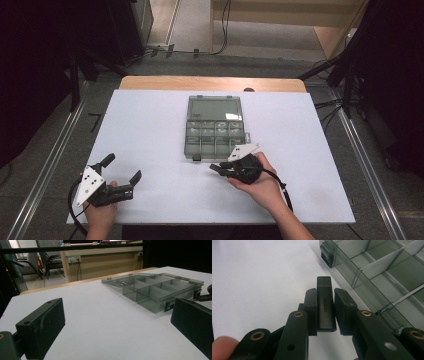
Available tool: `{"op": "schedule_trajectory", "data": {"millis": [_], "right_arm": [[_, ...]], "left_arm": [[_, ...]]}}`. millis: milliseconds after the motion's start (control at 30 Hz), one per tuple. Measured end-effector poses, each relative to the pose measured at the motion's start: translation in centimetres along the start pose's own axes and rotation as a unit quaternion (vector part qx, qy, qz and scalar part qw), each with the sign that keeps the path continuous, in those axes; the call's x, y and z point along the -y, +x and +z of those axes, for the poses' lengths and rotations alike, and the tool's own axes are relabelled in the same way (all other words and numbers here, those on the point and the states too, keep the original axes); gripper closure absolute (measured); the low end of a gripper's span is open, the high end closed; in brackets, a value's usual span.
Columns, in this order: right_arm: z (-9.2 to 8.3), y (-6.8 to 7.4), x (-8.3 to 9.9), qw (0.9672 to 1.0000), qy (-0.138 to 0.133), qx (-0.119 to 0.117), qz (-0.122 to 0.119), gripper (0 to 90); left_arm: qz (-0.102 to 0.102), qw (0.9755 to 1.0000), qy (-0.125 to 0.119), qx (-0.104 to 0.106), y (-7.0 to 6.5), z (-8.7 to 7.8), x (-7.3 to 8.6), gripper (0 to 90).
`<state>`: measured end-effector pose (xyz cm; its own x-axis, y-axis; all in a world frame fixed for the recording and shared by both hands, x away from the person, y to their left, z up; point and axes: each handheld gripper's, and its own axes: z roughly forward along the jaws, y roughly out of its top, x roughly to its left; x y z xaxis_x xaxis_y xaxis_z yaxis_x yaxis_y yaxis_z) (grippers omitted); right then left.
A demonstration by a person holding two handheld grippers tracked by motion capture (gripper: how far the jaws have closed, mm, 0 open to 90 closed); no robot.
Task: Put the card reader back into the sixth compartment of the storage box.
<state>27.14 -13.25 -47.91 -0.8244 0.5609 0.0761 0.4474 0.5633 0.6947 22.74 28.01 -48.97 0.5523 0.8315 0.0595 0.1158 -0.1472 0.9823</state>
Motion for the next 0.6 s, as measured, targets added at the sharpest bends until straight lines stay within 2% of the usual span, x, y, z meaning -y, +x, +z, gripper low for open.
{"op": "schedule_trajectory", "data": {"millis": [600], "right_arm": [[-0.29,-0.35,-0.81,1.0,-0.002,0.0,0.0,70.7]], "left_arm": [[-0.002,1.0,-0.001,0.0,0.02,0.01,0.0,0.0]]}}
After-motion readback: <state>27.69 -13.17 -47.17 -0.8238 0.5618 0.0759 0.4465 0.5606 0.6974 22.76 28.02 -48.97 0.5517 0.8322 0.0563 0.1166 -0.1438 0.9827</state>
